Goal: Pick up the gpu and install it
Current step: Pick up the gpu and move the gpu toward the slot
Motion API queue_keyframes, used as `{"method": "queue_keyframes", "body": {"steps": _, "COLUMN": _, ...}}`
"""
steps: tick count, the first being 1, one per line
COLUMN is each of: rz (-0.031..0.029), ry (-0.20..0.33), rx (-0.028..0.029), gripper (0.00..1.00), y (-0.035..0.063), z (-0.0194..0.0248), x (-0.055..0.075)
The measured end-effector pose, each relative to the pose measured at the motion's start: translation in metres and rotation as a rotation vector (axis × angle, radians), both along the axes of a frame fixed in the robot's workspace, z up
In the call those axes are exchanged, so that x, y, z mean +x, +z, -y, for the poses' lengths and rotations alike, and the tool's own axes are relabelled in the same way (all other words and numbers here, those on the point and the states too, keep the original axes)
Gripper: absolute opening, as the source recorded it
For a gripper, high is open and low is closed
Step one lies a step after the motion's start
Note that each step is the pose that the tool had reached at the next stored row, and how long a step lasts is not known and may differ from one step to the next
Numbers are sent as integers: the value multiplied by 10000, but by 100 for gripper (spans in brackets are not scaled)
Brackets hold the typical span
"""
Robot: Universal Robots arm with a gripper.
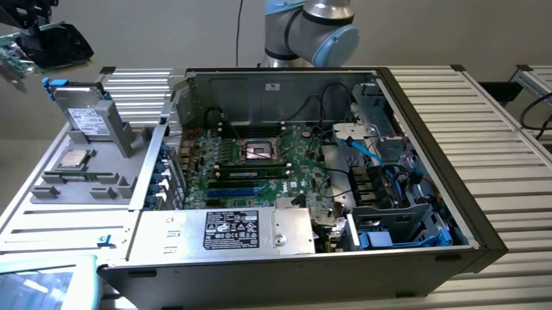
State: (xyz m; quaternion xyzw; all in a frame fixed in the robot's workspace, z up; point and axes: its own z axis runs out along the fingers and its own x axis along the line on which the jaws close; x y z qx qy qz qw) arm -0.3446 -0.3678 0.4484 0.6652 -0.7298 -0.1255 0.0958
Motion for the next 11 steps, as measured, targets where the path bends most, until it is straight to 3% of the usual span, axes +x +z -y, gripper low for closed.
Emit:
{"method": "queue_keyframes", "body": {"steps": 8, "rz": -29, "ry": 0, "rx": 0, "gripper": 29, "y": 0, "z": 0, "x": 0}}
{"method": "queue_keyframes", "body": {"steps": 11, "rz": -95, "ry": 1, "rx": 1, "gripper": 29, "y": -1, "z": 0, "x": 1}}
